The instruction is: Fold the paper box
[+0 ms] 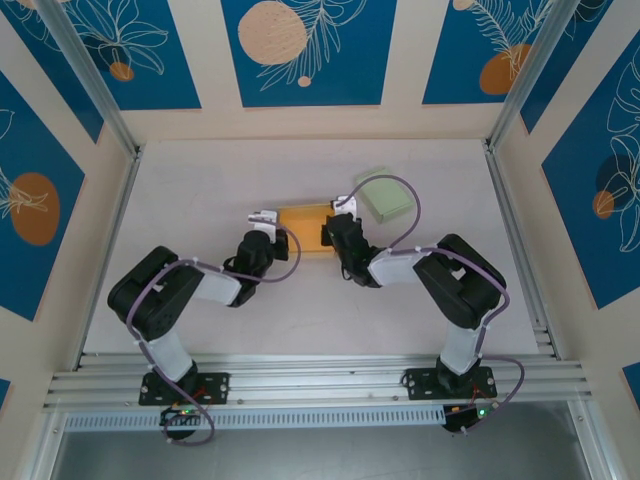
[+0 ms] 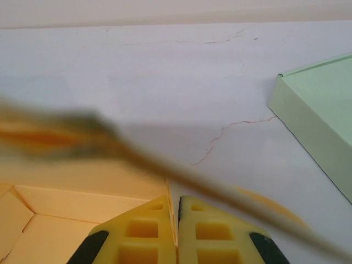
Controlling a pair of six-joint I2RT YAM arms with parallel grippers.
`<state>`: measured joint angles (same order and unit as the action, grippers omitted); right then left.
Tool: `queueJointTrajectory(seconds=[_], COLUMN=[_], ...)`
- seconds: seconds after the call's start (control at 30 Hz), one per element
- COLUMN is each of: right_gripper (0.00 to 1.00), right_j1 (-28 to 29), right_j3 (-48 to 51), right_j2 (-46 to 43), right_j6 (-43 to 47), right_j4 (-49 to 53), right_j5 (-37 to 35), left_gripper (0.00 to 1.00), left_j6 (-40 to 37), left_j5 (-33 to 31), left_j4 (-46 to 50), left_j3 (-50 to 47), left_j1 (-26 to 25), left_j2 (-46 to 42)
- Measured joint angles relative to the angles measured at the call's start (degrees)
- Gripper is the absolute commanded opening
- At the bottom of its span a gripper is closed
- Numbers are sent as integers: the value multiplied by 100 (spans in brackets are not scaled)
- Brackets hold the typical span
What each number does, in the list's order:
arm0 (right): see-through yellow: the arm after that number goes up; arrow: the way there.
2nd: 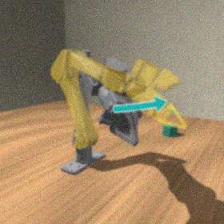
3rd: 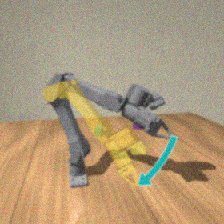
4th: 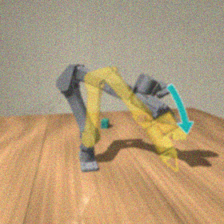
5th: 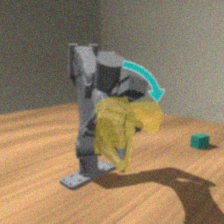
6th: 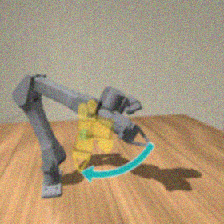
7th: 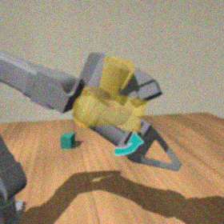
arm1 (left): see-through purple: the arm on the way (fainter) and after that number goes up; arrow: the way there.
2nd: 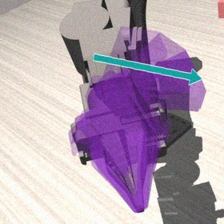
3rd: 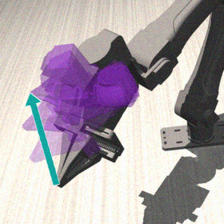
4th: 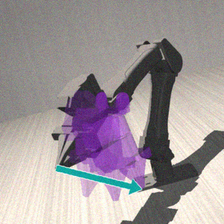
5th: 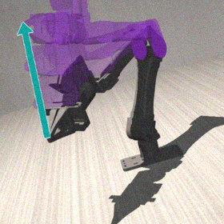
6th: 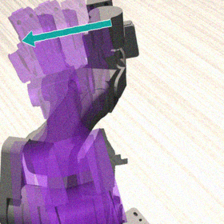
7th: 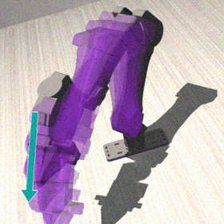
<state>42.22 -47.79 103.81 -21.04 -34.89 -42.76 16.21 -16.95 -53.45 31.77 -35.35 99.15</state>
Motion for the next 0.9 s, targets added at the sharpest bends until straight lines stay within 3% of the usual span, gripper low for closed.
queueJointTrajectory(seconds=[0.47,0.73,0.9], right_gripper=[1,0,0], right_j1=[330,413,433], right_j3=[597,623,664], right_j2=[127,267,291], right_j6=[-151,-214,-214], right_j4=[-1143,-1403,-1506], right_j5=[-553,-662,-656], left_gripper=[9,30,32], left_j6=[-52,-330,-374], left_j5=[343,811,1091], left_j4=[-533,-553,-739], left_j3=[-634,-1158,-1539], left_j1=[-50,-131,-111], left_j2=[-221,-411,-640])
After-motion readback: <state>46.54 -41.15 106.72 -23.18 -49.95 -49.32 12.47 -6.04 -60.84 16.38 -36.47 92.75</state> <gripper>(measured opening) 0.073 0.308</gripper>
